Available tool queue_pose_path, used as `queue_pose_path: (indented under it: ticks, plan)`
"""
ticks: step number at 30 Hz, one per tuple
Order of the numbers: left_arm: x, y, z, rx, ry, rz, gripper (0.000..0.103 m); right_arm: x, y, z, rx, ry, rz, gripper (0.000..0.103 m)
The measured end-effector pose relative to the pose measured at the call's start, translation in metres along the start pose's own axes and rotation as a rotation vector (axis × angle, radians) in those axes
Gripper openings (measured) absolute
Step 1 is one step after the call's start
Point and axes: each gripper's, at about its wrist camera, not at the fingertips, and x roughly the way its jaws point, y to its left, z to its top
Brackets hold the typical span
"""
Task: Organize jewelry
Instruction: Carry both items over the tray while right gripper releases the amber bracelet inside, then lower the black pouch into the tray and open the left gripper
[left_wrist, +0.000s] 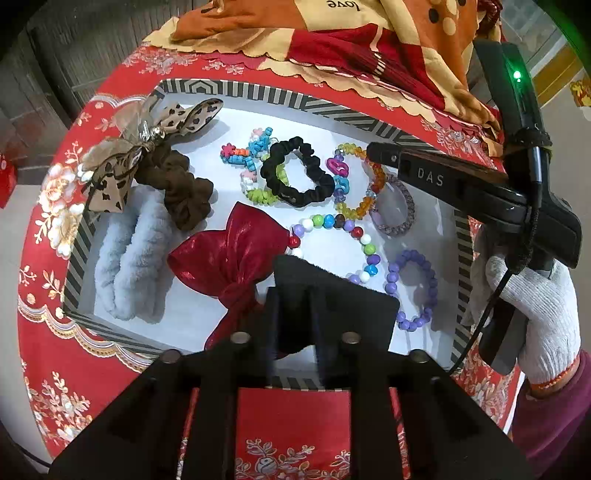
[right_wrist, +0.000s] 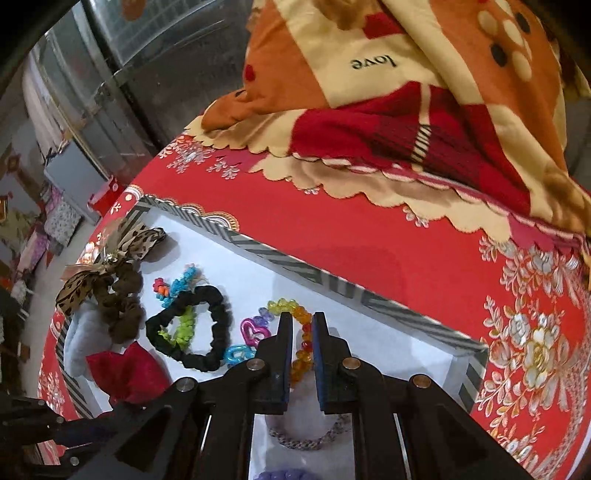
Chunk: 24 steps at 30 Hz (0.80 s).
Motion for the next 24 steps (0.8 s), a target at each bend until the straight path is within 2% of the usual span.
queue_pose_path:
  ticks: [1, 2, 3, 4, 9, 11, 13, 16, 24]
  plan:
    - [0.000, -0.001, 0.000, 0.000, -0.002, -0.001, 0.035, 0.000, -0.001, -0.001, 0.007, 0.002, 0.005, 0.016]
    - [0.000, -0.001, 0.000, -0.001, -0.002, -0.004, 0.039, -0.002, -0.003, -0.002, 0.018, 0.002, 0.010, 0.021]
    - [0.000, -0.001, 0.000, -0.004, 0.002, -0.008, 0.042, -0.005, -0.004, -0.004, 0.029, -0.003, 0.014, 0.033]
    - [0.000, -0.001, 0.000, -0.007, 0.002, -0.008, 0.043, -0.008, -0.005, -0.007, 0.036, -0.008, 0.022, 0.036]
    - [-0.007, -0.003, -0.006, -0.005, -0.011, 0.004, 0.046, -0.041, -0.002, -0.021, 0.061, -0.060, 0.031, 0.036]
    - [-0.013, -0.004, -0.009, 0.008, -0.032, 0.030, 0.047, -0.059, 0.000, -0.028, 0.070, -0.090, 0.024, 0.036]
    - [-0.020, -0.007, -0.012, 0.030, -0.052, 0.055, 0.047, -0.078, 0.003, -0.037, 0.084, -0.125, 0.005, 0.036]
    - [-0.031, -0.006, -0.017, 0.038, -0.078, 0.053, 0.047, -0.104, 0.010, -0.054, 0.111, -0.175, -0.029, 0.036]
    - [-0.061, 0.000, -0.035, 0.041, -0.138, 0.058, 0.046, -0.145, 0.039, -0.097, 0.127, -0.212, -0.140, 0.037]
